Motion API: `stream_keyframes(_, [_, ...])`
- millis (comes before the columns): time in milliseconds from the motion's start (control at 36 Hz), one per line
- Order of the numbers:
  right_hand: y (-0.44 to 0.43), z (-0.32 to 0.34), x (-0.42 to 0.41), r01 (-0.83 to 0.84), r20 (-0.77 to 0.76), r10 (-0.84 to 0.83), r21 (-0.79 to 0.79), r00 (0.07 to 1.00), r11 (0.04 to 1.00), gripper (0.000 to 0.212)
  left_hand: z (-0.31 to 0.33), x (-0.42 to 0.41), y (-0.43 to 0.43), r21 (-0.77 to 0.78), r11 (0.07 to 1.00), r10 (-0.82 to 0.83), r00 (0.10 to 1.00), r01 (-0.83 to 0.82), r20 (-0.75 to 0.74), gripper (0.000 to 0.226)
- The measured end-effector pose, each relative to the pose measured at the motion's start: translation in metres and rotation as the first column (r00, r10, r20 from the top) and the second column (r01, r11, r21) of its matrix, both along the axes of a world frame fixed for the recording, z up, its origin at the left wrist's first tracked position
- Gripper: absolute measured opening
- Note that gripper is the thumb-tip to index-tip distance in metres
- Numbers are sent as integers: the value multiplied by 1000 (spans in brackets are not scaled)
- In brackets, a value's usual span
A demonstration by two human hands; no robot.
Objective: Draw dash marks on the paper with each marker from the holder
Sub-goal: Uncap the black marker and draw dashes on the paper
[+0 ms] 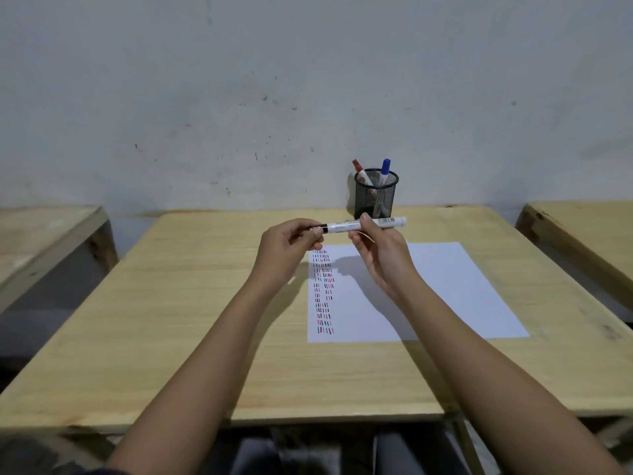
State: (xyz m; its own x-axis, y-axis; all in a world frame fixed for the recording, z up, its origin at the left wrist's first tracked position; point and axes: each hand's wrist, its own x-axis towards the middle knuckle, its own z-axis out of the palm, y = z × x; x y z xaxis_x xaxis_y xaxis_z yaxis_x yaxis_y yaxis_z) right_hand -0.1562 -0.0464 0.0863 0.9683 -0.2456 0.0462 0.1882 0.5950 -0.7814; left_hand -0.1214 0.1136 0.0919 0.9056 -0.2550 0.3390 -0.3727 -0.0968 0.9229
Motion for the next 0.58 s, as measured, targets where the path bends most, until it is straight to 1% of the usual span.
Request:
stream_keyframes(111, [2,0,7,-57,42,61,-87,997,995,16,-2,2,6,-77,997,-27,998,22,-63,20])
stream_keyframes(250, [3,1,14,-134,75,152,-201,986,970,19,-3,4,13,-143,989,-61,992,44,-112,24])
stream_keyframes(306, [2,1,16,-159,84,181,-215,980,963,16,-3,5,16,-145,988,-73,991,57,-111,26])
stream_keyframes(417, [-2,-1,21,-190,102,219,-233,970,954,16,-5,9,19,-152,986,-89,988,70,-123,24])
stream_keyframes(528, [-4,-1,25,-195,117,231,-259,966,946,26,-8,13,20,-172,982,-98,985,73,-145,23])
stream_keyframes(583, [-6,-2,27,-192,119,230,-269,966,944,26,-10,15,21,-173,982,-104,984,79,-143,23])
